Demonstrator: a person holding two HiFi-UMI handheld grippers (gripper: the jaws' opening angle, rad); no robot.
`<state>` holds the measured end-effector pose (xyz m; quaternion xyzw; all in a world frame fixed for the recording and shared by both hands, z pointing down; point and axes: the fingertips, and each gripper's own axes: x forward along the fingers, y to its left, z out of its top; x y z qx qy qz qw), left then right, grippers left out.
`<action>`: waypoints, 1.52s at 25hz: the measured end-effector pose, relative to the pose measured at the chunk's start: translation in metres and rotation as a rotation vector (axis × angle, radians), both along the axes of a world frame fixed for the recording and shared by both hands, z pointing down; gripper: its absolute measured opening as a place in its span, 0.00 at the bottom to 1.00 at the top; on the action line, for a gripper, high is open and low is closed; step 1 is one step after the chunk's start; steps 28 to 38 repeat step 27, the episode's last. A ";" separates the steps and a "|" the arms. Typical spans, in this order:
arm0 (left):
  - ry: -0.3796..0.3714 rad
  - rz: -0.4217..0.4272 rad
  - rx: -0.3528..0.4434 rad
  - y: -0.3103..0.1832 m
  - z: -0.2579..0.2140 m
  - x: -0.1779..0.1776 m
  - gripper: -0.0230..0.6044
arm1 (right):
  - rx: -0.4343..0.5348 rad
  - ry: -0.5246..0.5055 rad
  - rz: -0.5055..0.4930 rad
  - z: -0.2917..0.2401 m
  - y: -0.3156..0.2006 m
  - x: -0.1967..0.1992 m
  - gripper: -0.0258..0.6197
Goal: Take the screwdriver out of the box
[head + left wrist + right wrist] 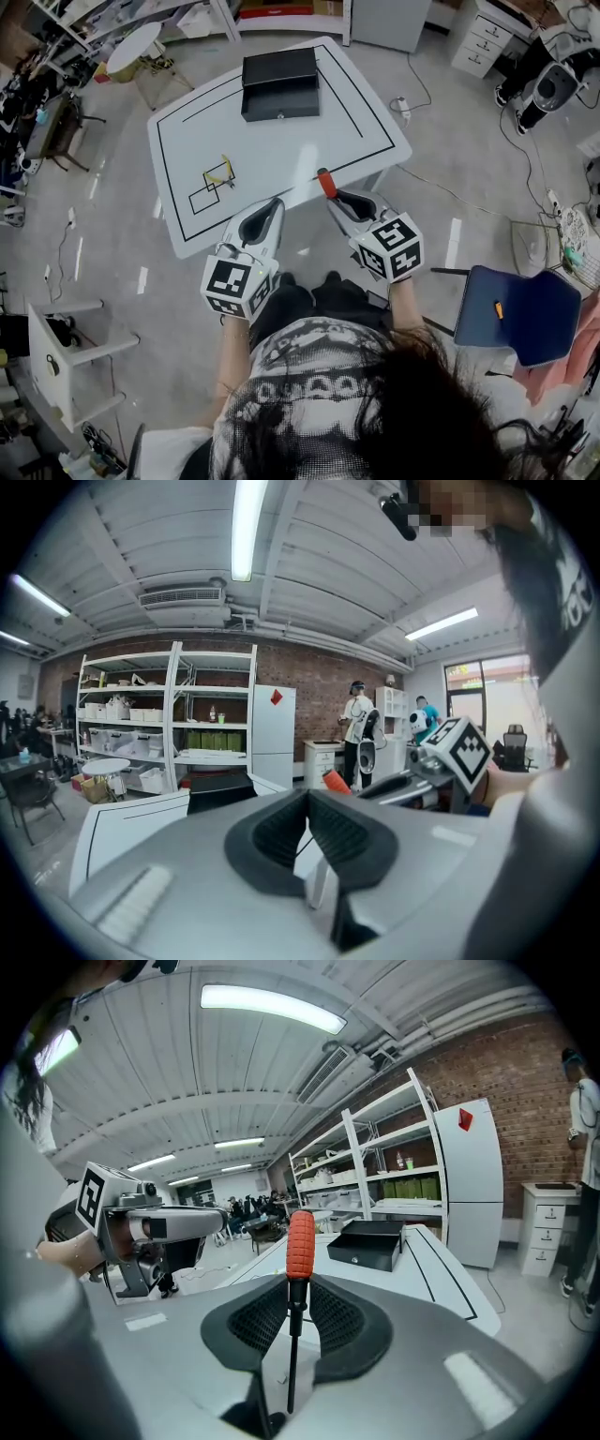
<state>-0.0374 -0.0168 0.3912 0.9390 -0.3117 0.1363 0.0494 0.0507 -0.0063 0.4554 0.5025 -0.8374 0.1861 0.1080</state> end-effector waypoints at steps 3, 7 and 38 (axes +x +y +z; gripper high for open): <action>0.005 0.003 -0.003 -0.005 0.001 -0.006 0.04 | -0.003 0.007 0.007 0.000 -0.002 -0.004 0.16; 0.011 0.012 -0.007 -0.011 -0.001 -0.016 0.04 | -0.007 0.013 0.015 -0.003 -0.006 -0.014 0.16; 0.045 0.056 -0.019 -0.048 -0.001 -0.095 0.04 | -0.022 0.036 0.052 -0.009 -0.038 -0.094 0.16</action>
